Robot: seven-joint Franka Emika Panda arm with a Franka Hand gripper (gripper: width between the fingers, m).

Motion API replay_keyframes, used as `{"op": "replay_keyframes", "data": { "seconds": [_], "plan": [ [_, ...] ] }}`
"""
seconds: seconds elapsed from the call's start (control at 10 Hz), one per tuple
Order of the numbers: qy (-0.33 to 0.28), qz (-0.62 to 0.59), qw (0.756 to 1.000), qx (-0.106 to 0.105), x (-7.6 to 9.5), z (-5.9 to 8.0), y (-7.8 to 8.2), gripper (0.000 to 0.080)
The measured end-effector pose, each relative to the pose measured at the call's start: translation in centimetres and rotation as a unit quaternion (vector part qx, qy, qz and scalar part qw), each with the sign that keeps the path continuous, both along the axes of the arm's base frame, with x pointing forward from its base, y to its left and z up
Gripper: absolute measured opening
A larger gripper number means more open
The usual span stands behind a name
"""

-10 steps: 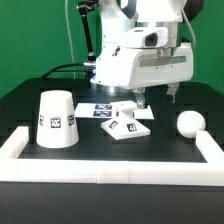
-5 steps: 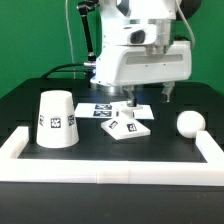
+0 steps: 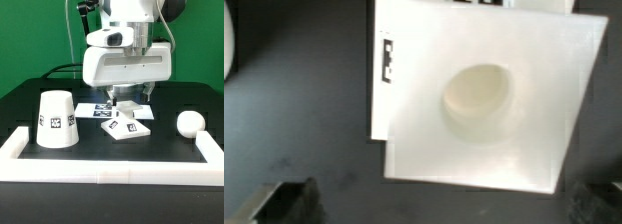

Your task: Assemble lamp

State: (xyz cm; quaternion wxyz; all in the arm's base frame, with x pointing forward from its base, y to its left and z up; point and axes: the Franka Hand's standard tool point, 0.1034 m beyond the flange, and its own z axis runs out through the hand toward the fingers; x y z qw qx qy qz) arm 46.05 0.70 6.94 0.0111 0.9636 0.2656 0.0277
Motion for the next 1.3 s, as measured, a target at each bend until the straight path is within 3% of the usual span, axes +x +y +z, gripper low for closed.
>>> {"op": "replay_keyframes", "data": {
  "seconds": [0.8, 1.2, 1.3],
  "plan": [
    [0.025, -0.025, 0.999, 0.001, -2.3, -1.7, -0.2, 0.0699],
    [0.024, -0.02, 0.999, 0.001, -2.6, -2.7, -0.7, 0.0699],
    [0.021, -0.02, 1.0, 0.001, -2.5, -2.6, -0.4, 0.0571]
  ]
}}
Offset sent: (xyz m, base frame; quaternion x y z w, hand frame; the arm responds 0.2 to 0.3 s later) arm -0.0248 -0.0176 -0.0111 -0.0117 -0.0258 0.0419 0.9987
